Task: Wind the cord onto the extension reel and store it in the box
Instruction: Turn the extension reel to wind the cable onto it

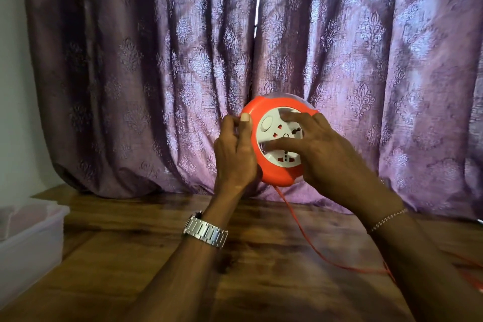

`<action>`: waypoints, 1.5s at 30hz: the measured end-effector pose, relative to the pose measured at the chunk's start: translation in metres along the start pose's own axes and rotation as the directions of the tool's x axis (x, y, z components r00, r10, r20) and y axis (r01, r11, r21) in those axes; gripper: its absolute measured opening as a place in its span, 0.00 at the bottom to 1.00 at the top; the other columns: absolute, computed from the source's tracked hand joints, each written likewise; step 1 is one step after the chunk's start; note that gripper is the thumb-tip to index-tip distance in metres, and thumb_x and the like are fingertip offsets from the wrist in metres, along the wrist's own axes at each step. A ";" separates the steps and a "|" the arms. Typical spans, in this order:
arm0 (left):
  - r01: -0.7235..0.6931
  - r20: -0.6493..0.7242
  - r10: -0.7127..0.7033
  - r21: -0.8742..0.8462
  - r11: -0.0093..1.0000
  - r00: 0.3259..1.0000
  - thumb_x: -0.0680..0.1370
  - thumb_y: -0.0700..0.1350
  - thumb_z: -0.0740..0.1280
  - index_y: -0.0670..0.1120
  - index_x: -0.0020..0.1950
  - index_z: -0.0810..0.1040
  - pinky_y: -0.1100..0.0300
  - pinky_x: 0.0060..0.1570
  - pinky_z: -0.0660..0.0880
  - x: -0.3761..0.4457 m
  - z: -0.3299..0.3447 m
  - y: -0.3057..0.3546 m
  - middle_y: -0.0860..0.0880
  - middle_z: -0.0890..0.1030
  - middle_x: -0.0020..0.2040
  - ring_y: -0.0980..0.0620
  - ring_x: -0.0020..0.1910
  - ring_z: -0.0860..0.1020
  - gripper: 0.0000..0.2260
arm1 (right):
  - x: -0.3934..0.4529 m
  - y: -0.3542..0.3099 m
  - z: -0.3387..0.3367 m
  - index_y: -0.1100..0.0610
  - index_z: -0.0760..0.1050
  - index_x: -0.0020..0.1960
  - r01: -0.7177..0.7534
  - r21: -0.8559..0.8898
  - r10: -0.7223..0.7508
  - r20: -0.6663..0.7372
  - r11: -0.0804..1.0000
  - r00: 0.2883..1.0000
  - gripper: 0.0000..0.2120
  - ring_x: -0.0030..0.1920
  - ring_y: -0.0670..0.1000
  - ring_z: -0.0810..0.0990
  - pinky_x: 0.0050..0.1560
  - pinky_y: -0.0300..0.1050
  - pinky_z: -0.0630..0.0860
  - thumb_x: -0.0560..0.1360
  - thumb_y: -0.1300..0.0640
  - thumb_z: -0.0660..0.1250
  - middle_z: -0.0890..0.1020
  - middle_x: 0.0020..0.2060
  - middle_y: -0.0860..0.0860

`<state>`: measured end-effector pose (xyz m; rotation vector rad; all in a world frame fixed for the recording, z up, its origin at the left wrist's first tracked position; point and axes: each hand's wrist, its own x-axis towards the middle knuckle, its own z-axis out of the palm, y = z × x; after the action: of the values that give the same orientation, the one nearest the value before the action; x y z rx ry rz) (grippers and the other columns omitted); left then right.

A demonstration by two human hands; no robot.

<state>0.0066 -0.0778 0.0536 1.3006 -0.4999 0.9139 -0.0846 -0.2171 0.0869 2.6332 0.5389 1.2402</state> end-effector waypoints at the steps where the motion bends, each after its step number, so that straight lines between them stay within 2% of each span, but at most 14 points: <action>1: -0.004 0.002 0.004 -0.004 1.000 1.000 0.84 0.54 0.59 0.50 0.41 0.70 0.53 0.37 0.74 0.000 0.000 0.000 0.51 0.79 0.35 0.54 0.34 0.76 0.13 | 0.000 0.000 -0.001 0.36 0.77 0.60 -0.004 -0.013 0.004 -0.011 1.000 1.000 0.29 0.63 0.56 0.69 0.46 0.46 0.71 0.66 0.63 0.67 0.69 0.71 0.50; 5: -0.024 0.029 0.023 0.035 0.999 0.999 0.82 0.56 0.59 0.53 0.38 0.68 0.44 0.38 0.75 -0.001 0.001 -0.002 0.52 0.75 0.32 0.50 0.33 0.73 0.15 | -0.003 -0.001 -0.003 0.35 0.77 0.59 -0.039 -0.040 0.036 -0.074 0.998 0.997 0.26 0.59 0.56 0.71 0.45 0.49 0.74 0.66 0.59 0.67 0.73 0.66 0.51; 8: -0.031 0.023 0.031 0.037 0.999 0.999 0.82 0.58 0.59 0.54 0.37 0.68 0.41 0.39 0.75 -0.002 0.002 -0.003 0.53 0.74 0.30 0.50 0.33 0.71 0.15 | -0.006 -0.003 -0.002 0.32 0.75 0.61 -0.103 -0.056 0.097 -0.111 0.993 0.989 0.26 0.57 0.55 0.75 0.41 0.46 0.72 0.66 0.52 0.59 0.75 0.59 0.51; 11: -0.043 0.023 0.042 0.035 0.998 0.999 0.81 0.58 0.59 0.54 0.38 0.69 0.40 0.37 0.74 -0.002 0.005 -0.003 0.53 0.74 0.30 0.49 0.32 0.71 0.14 | -0.007 -0.003 0.000 0.30 0.72 0.62 -0.212 0.001 0.208 -0.186 0.977 0.960 0.27 0.50 0.54 0.79 0.38 0.44 0.70 0.63 0.44 0.65 0.78 0.48 0.49; 14: -0.059 0.025 0.058 0.046 0.997 0.998 0.80 0.60 0.59 0.54 0.39 0.70 0.42 0.37 0.75 -0.003 0.006 -0.002 0.53 0.74 0.30 0.50 0.31 0.72 0.14 | -0.005 -0.004 0.003 0.32 0.73 0.62 -0.326 0.110 0.344 -0.256 0.939 0.904 0.30 0.45 0.56 0.82 0.42 0.48 0.79 0.59 0.32 0.65 0.84 0.43 0.48; 19: -0.059 0.030 0.057 0.048 0.997 0.998 0.81 0.58 0.59 0.54 0.38 0.68 0.42 0.38 0.74 -0.006 0.008 -0.001 0.54 0.74 0.30 0.52 0.32 0.71 0.14 | -0.004 -0.005 0.006 0.39 0.78 0.60 -0.415 0.210 0.462 -0.294 0.885 0.836 0.35 0.47 0.59 0.83 0.45 0.52 0.80 0.59 0.23 0.63 0.86 0.46 0.50; 22: -0.059 0.034 0.057 0.049 0.997 0.998 0.81 0.58 0.58 0.53 0.38 0.69 0.41 0.39 0.75 -0.007 0.008 0.000 0.53 0.75 0.32 0.50 0.33 0.73 0.14 | -0.003 -0.003 0.007 0.45 0.79 0.59 -0.437 0.231 0.490 -0.279 0.869 0.826 0.34 0.48 0.59 0.83 0.46 0.52 0.79 0.62 0.24 0.64 0.86 0.48 0.53; 25: -0.043 0.041 0.041 0.040 0.998 0.998 0.81 0.58 0.58 0.53 0.38 0.68 0.39 0.39 0.74 -0.006 0.007 -0.001 0.52 0.74 0.31 0.49 0.32 0.72 0.15 | -0.003 -0.002 0.003 0.47 0.79 0.57 -0.366 0.095 0.377 -0.323 0.926 0.868 0.27 0.44 0.57 0.81 0.39 0.50 0.77 0.68 0.29 0.65 0.85 0.40 0.50; 28: -0.029 0.044 0.028 0.024 0.999 0.999 0.81 0.58 0.58 0.52 0.38 0.69 0.38 0.39 0.75 -0.005 0.006 -0.001 0.52 0.75 0.32 0.46 0.33 0.72 0.15 | -0.003 0.005 -0.002 0.49 0.77 0.54 -0.118 0.094 0.140 -0.288 0.989 0.947 0.09 0.49 0.55 0.73 0.42 0.52 0.74 0.74 0.49 0.67 0.81 0.47 0.50; 32: -0.013 0.027 0.012 0.016 1.000 1.000 0.81 0.59 0.58 0.52 0.39 0.70 0.39 0.41 0.76 -0.002 0.003 -0.003 0.48 0.78 0.34 0.42 0.36 0.76 0.15 | -0.003 0.008 -0.008 0.38 0.77 0.60 -0.050 0.074 0.051 -0.009 0.996 0.999 0.28 0.59 0.58 0.67 0.46 0.48 0.72 0.67 0.64 0.66 0.72 0.64 0.54; 35: -0.005 0.024 0.005 -0.005 1.000 1.000 0.80 0.60 0.59 0.54 0.39 0.71 0.39 0.42 0.77 -0.001 0.002 -0.004 0.51 0.77 0.35 0.47 0.36 0.75 0.14 | -0.003 0.000 -0.008 0.34 0.72 0.64 -0.081 0.039 0.078 0.071 0.996 0.994 0.33 0.62 0.58 0.66 0.50 0.53 0.75 0.67 0.64 0.68 0.68 0.69 0.54; 37: -0.005 0.030 0.005 -0.011 1.000 1.000 0.80 0.61 0.59 0.55 0.39 0.71 0.40 0.41 0.77 -0.001 0.002 -0.005 0.52 0.78 0.34 0.48 0.35 0.75 0.14 | -0.003 -0.001 -0.007 0.33 0.72 0.64 -0.087 -0.010 0.087 0.043 0.996 0.995 0.32 0.61 0.58 0.67 0.46 0.52 0.75 0.67 0.61 0.70 0.69 0.67 0.53; 42: -0.008 0.053 0.009 -0.031 1.000 0.999 0.79 0.62 0.59 0.56 0.38 0.71 0.40 0.38 0.76 -0.002 0.003 -0.008 0.53 0.76 0.32 0.48 0.33 0.73 0.15 | -0.006 -0.004 -0.004 0.31 0.72 0.62 -0.131 -0.058 0.127 -0.070 0.990 0.989 0.29 0.56 0.57 0.74 0.40 0.48 0.74 0.66 0.55 0.67 0.74 0.59 0.52; 45: -0.007 0.050 0.009 -0.026 1.000 0.999 0.79 0.62 0.59 0.57 0.37 0.71 0.40 0.36 0.73 -0.003 0.005 -0.006 0.55 0.74 0.29 0.50 0.31 0.70 0.14 | -0.007 -0.006 -0.003 0.31 0.70 0.64 -0.226 0.009 0.225 -0.141 0.974 0.964 0.28 0.51 0.57 0.78 0.41 0.49 0.76 0.64 0.44 0.65 0.77 0.50 0.52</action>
<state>0.0104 -0.0832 0.0495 1.3011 -0.5547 0.8804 -0.0925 -0.2140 0.0820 2.6740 0.2575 1.4998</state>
